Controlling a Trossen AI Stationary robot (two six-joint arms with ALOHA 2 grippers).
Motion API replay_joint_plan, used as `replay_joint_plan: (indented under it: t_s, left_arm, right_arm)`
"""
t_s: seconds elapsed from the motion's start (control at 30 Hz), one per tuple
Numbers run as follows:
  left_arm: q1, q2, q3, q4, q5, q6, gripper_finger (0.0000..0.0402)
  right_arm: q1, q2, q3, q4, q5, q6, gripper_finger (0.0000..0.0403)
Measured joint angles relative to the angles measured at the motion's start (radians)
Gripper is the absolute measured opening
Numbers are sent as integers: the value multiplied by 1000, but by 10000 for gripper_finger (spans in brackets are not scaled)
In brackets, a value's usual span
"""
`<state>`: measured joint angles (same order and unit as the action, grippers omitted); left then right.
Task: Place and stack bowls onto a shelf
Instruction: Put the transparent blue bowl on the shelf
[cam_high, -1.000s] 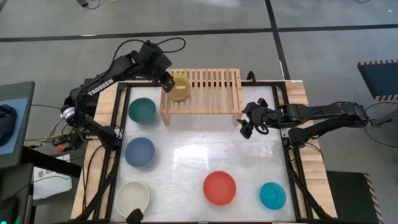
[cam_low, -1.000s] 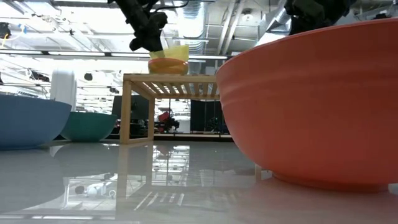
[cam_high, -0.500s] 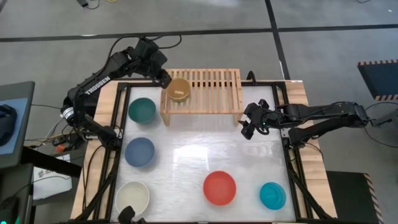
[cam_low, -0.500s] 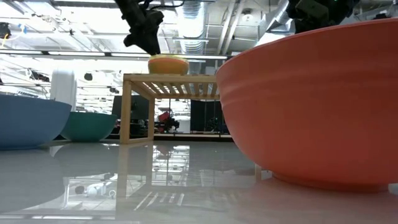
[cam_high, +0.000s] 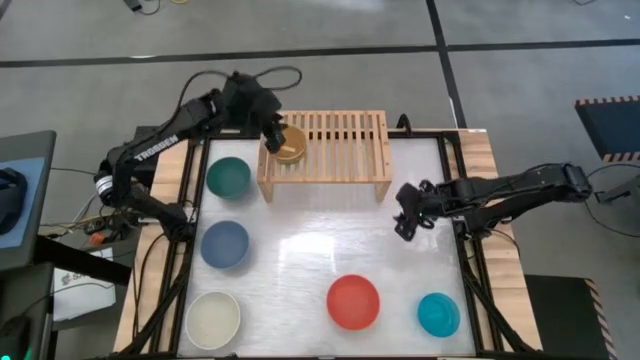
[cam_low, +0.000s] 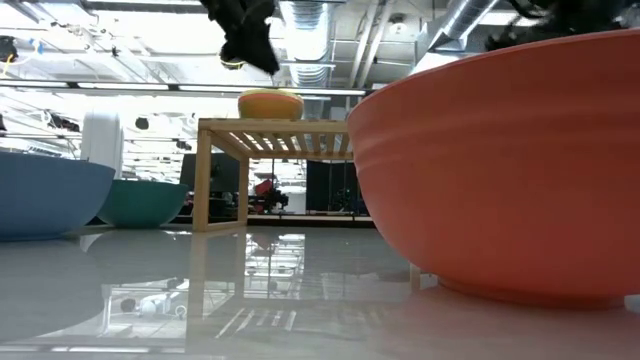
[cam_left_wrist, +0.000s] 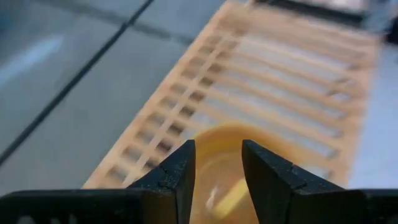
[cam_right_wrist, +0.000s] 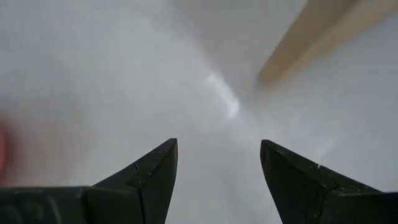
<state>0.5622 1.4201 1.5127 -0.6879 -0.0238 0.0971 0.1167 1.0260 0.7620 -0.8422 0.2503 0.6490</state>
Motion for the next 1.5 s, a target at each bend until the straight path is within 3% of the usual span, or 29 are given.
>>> replay_joint_plan:
  t_s: [0.4,0.63,0.8,0.97,1.27,1.37,1.5]
  left_arm:
    - [-403,-172,-470,678,-46,-3,100]
    - [-577,-176,-548,762,-204,34,100]
    - [-652,-176,-548,763,-311,39,100]
    - [-687,-176,-548,748,-389,39,100]
    - [-681,-176,-548,753,-407,38,100]
    - [-680,-176,-548,752,-407,32,100]
    - [-680,-176,-548,751,-408,31,100]
  right_arm:
    - [389,9,-58,-92,-235,328,253]
    - [657,9,-59,-61,-253,510,253]
    - [784,41,-59,-8,-197,608,253]
    - [837,151,-59,0,-202,650,253]
    - [822,332,-59,93,-258,569,241]
    - [800,368,-59,126,-277,518,201]
    - [749,383,-59,150,-311,438,99]
